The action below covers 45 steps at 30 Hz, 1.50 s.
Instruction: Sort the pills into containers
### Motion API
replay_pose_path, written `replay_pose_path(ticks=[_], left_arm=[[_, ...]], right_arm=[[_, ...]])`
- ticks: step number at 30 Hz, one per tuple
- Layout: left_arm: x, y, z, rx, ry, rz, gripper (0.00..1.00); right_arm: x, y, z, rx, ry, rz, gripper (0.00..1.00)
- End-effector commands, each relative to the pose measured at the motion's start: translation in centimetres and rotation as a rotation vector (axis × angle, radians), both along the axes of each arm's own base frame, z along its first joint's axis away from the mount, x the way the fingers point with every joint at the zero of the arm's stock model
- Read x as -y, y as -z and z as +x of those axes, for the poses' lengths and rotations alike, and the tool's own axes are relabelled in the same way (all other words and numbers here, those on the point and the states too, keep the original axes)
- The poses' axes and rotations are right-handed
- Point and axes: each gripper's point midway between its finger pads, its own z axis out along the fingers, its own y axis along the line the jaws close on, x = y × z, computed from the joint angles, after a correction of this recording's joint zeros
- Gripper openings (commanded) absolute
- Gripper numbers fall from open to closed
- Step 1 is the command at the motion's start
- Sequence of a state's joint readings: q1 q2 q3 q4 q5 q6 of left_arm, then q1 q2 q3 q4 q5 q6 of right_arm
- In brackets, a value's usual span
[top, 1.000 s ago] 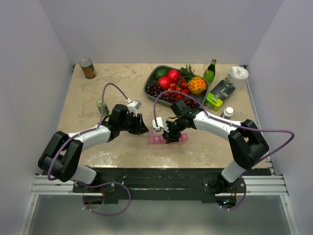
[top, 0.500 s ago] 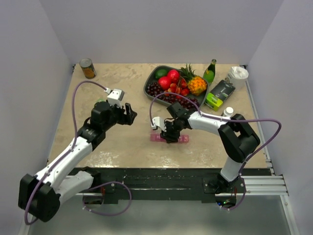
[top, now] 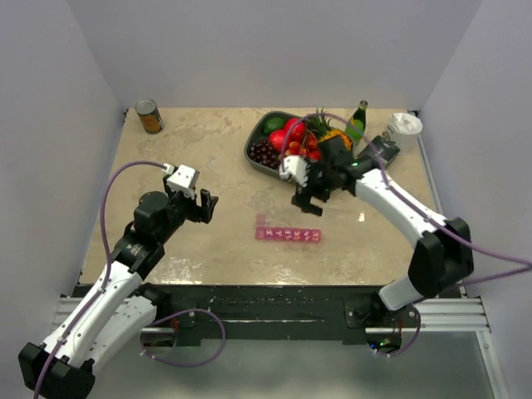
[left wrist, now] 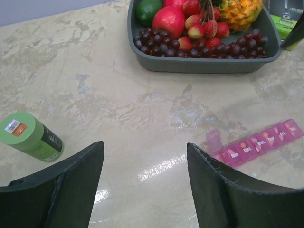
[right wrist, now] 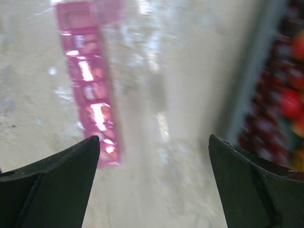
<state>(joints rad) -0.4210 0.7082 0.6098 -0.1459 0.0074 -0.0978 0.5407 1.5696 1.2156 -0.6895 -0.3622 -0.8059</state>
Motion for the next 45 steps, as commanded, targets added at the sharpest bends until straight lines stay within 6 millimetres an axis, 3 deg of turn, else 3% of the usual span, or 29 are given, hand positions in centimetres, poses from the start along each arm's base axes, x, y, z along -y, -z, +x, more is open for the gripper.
replay_pose_path(ticks=[1,3,4,6,8,12,15,21,32,39,44,45], left_arm=[[0.2,-0.2,-0.8,0.067,0.049,0.004,0.76],[0.2,0.1,-1.1,0.068,0.062,0.008,0.77],[0.2,-0.3,-1.1,0.079,0.063,0.009,0.78],[0.3,-0.4,-1.0,0.087,0.069,0.011,0.78],[0.4,-0.3,-0.8,0.080,0.073,0.018,0.78],[1.2,0.0,-1.1,0.063,0.113,0.010,0.78],[1.2,-0.2,-1.3,0.069,0.122,0.006,0.78],[1.2,-0.5,-1.5,0.080,0.126,-0.001,0.78],[1.5,0.0,-1.4,0.061,0.135,0.002,0.78],[1.6,0.3,-1.3,0.055,0.141,0.006,0.78],[2.6,-0.2,-1.8,0.069,0.207,-0.006,0.78],[3.6,-1.0,-2.5,0.102,0.278,-0.023,0.78]], right_arm=[[6.8,-6.5,0.2,0.055,0.169,0.020,0.98],[11.6,-6.4,1.2,0.070,0.383,-0.020,0.99],[13.3,-7.5,2.0,0.140,0.470,-0.009,0.99],[19.0,-6.7,2.9,0.180,0.740,-0.069,0.99],[23.3,-6.5,4.0,0.213,0.946,-0.074,0.99],[27.7,-5.3,5.3,0.175,1.151,-0.089,0.99],[28.3,-3.7,6.1,0.114,1.178,-0.094,0.98],[28.3,-1.0,6.8,0.032,1.181,-0.115,0.83],[28.9,0.6,8.9,0.032,1.202,-0.107,0.75],[29.4,1.5,9.0,0.007,1.202,-0.124,0.47],[27.7,1.9,8.5,-0.051,1.106,-0.078,0.15],[27.1,2.0,8.1,-0.069,1.074,-0.067,0.13]])
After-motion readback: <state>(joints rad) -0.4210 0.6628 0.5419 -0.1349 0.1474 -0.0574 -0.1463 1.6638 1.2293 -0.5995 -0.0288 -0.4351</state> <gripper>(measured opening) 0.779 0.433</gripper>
